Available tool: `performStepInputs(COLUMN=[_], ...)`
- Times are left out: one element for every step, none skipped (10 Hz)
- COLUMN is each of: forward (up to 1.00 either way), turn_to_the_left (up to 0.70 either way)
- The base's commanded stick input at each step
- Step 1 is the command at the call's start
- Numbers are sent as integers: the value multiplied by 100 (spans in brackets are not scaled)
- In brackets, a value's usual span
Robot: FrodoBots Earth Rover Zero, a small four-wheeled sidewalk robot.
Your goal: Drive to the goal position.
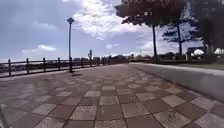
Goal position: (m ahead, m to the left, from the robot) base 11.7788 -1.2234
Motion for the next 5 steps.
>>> performStepInputs(forward=[0,0,0,35,45], turn_to_the_left=[0,0,0,0,0])
